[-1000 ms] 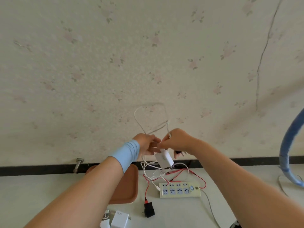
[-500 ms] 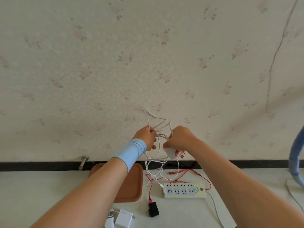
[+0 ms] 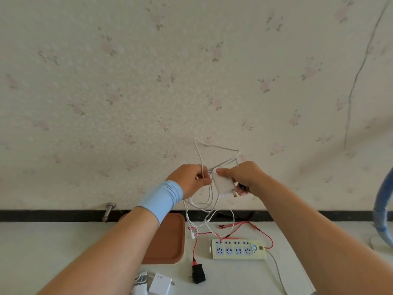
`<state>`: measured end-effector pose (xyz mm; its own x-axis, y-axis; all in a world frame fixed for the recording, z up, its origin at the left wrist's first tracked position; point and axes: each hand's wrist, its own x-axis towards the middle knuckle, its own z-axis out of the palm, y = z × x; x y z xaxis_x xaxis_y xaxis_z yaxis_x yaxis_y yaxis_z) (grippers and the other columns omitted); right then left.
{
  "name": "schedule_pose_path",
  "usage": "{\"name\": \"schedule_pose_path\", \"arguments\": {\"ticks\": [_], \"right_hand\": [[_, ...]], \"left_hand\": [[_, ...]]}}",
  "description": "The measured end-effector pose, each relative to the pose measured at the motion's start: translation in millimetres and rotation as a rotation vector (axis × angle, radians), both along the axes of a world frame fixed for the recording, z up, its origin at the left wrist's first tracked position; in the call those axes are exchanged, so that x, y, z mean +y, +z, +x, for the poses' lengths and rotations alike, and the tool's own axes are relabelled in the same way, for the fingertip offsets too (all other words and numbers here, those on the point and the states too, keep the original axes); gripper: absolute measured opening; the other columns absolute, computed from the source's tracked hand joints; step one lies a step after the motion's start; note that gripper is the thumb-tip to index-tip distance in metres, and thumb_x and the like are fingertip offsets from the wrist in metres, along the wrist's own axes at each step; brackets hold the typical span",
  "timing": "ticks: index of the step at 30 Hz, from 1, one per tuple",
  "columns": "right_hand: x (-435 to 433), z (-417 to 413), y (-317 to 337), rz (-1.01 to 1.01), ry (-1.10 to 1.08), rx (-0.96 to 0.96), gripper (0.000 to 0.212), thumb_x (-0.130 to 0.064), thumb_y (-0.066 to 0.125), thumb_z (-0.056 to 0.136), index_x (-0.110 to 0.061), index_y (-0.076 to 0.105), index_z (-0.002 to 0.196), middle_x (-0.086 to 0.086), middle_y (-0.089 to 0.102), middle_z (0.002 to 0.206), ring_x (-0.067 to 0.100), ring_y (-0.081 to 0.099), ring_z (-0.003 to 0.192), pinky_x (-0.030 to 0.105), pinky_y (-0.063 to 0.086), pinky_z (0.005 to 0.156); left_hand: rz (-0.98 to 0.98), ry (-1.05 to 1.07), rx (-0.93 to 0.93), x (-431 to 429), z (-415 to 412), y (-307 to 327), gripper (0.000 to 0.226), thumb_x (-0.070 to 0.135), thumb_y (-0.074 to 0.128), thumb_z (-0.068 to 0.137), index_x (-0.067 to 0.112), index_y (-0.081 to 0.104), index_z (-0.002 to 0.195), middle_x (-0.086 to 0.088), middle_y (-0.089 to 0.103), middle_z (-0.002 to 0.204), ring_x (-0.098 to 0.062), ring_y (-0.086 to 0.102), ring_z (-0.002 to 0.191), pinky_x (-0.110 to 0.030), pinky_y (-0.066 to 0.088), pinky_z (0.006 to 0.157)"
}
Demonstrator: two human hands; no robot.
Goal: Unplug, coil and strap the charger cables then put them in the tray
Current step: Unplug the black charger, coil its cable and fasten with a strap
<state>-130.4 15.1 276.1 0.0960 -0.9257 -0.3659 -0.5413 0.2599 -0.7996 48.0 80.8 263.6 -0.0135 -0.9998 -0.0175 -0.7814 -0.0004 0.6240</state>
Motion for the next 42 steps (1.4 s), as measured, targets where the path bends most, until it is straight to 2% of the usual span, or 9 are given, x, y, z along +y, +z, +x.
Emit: {"name": "schedule_pose_path", "arguments": {"ticks": [5, 9, 12, 15, 20, 25, 31, 38, 42], "right_hand": [[-9.5, -13.9, 8.2, 0.162, -0.248, -0.301, 0.041, -0.043, 0.082, 0.081, -0.01, 0.06, 0.09, 0.008, 0.06, 0.068, 0.013, 0.047, 0.035, 0.021, 0.044, 0.041], [-7.2, -8.1, -1.2, 0.118, -0.292, -0.326, 0.042, -0.042, 0.075, 0.089, -0.003, 0.063, 0.095, 0.012, 0.062, 0.063, 0.018, 0.053, 0.039, 0.024, 0.048, 0.04], [1.8, 6.2, -3.7, 0.103, -0.218, -0.31, 0.039, -0.038, 0.066, 0.097, -0.003, 0.061, 0.083, 0.009, 0.061, 0.051, 0.019, 0.055, 0.039, 0.028, 0.05, 0.046], [8.3, 15.4, -3.5, 0.141, -0.153, -0.33, 0.035, -0.037, 0.063, 0.099, -0.005, 0.066, 0.087, 0.006, 0.062, 0.05, 0.017, 0.056, 0.038, 0.026, 0.049, 0.045], [11.1, 12.3, -2.7, 0.346, -0.06, -0.428, 0.031, -0.043, 0.06, 0.099, -0.016, 0.064, 0.084, 0.001, 0.064, 0.063, 0.011, 0.053, 0.042, 0.024, 0.049, 0.05], [14.6, 12.2, 0.9, 0.369, 0.154, -0.49, 0.019, -0.016, 0.041, 0.097, -0.009, 0.058, 0.103, 0.014, 0.076, 0.108, 0.015, 0.042, 0.04, 0.023, 0.04, 0.046], [17.5, 3.6, -2.5, 0.228, 0.255, -0.426, 0.009, 0.001, 0.056, 0.087, -0.005, 0.055, 0.081, 0.013, 0.051, 0.079, 0.018, 0.042, 0.043, 0.026, 0.036, 0.043], [16.3, -9.9, -1.6, 0.305, 0.201, -0.549, 0.005, -0.001, 0.052, 0.093, -0.001, 0.056, 0.096, 0.008, 0.051, 0.072, 0.012, 0.044, 0.045, 0.026, 0.043, 0.048], [10.7, -14.7, -5.2, 0.128, 0.147, -0.39, 0.013, -0.011, 0.062, 0.095, 0.002, 0.064, 0.097, 0.011, 0.054, 0.077, 0.018, 0.049, 0.045, 0.029, 0.045, 0.049]], "left_hand": [[0.098, -0.113, -0.033, 6.2, -1.5, -0.3, 0.009, 0.039, 0.072, 0.086, 0.031, 0.068, 0.084, 0.016, 0.064, 0.09, -0.007, 0.061, 0.089, -0.023, 0.049, 0.083], [-0.126, -0.119, 0.144, 6.4, -12.9, 7.3, 0.006, 0.031, 0.076, 0.082, 0.032, 0.071, 0.083, 0.012, 0.066, 0.1, -0.007, 0.062, 0.097, -0.028, 0.05, 0.092], [-0.207, -0.215, -0.005, 4.0, -16.8, 7.3, 0.038, 0.005, 0.066, 0.085, 0.032, 0.07, 0.111, 0.006, 0.051, 0.131, -0.011, 0.047, 0.123, -0.025, 0.035, 0.108], [-0.195, -0.242, -0.115, 3.8, -18.9, 9.2, 0.062, -0.009, 0.055, 0.084, 0.034, 0.059, 0.129, 0.004, 0.039, 0.146, -0.017, 0.036, 0.134, -0.027, 0.033, 0.109], [-0.168, -0.21, -0.066, 8.4, -17.3, 21.0, 0.041, 0.016, 0.068, 0.088, 0.03, 0.062, 0.126, 0.003, 0.061, 0.122, -0.016, 0.058, 0.109, -0.031, 0.046, 0.096], [-0.111, 0.044, -0.057, -2.7, -1.5, 18.6, 0.037, 0.034, 0.063, 0.093, 0.03, 0.061, 0.13, 0.001, 0.065, 0.127, -0.015, 0.062, 0.106, -0.024, 0.044, 0.087], [-0.024, 0.006, -0.036, -8.4, -3.3, 19.4, 0.053, 0.037, 0.073, 0.085, 0.03, 0.056, 0.135, 0.002, 0.066, 0.118, -0.013, 0.061, 0.082, -0.028, 0.051, 0.088], [0.018, -0.075, -0.046, -11.5, -17.7, 12.9, 0.053, 0.032, 0.079, 0.07, 0.04, 0.055, 0.117, 0.008, 0.059, 0.114, -0.008, 0.06, 0.086, -0.025, 0.052, 0.076], [0.12, 0.004, -0.055, -12.0, -25.2, 21.3, 0.04, 0.021, 0.069, 0.076, 0.031, 0.06, 0.113, 0.006, 0.066, 0.093, -0.006, 0.062, 0.068, -0.021, 0.052, 0.059]]}}
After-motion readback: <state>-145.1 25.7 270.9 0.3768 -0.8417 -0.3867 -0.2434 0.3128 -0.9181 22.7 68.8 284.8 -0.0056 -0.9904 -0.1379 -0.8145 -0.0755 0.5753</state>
